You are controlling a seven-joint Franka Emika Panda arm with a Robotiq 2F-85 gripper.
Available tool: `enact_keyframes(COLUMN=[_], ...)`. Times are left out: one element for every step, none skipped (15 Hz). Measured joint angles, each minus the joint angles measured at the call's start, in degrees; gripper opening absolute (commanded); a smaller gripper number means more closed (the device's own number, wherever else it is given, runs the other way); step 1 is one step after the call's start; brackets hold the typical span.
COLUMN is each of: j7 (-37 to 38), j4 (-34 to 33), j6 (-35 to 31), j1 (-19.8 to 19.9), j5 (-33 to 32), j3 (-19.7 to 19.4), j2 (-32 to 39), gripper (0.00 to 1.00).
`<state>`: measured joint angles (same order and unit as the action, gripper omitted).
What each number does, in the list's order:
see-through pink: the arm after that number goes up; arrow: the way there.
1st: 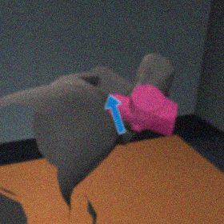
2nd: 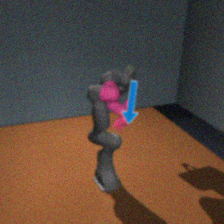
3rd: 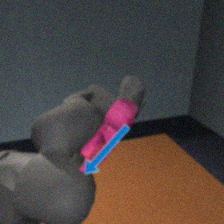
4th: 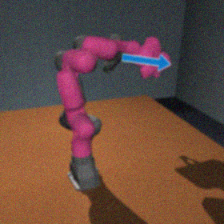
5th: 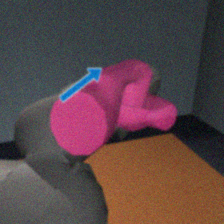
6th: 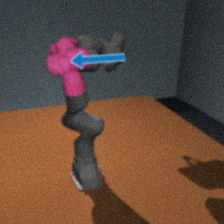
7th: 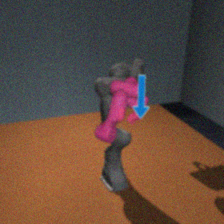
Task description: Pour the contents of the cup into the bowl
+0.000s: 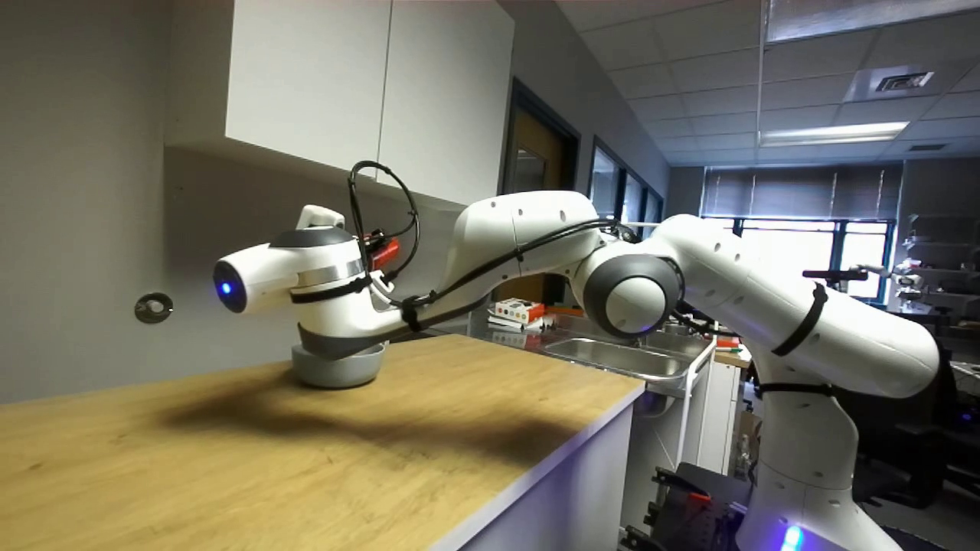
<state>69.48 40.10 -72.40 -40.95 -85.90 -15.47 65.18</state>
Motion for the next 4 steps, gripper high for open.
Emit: enact_keyframes(j7=[0.0,0.0,0.0,0.0], j4=[0.0,0.0,0.0,0.0], j6=[0.0,0.0,0.0,0.0], j1=[0.0,0.0,0.0,0.0], j5=[-0.3,-0.6,-0.9,-1.0], j3=[0.0,0.0,0.0,0.0], j2=[0.0,0.0,0.0,0.0], gripper=[0.04,0.04,0.04,0.04])
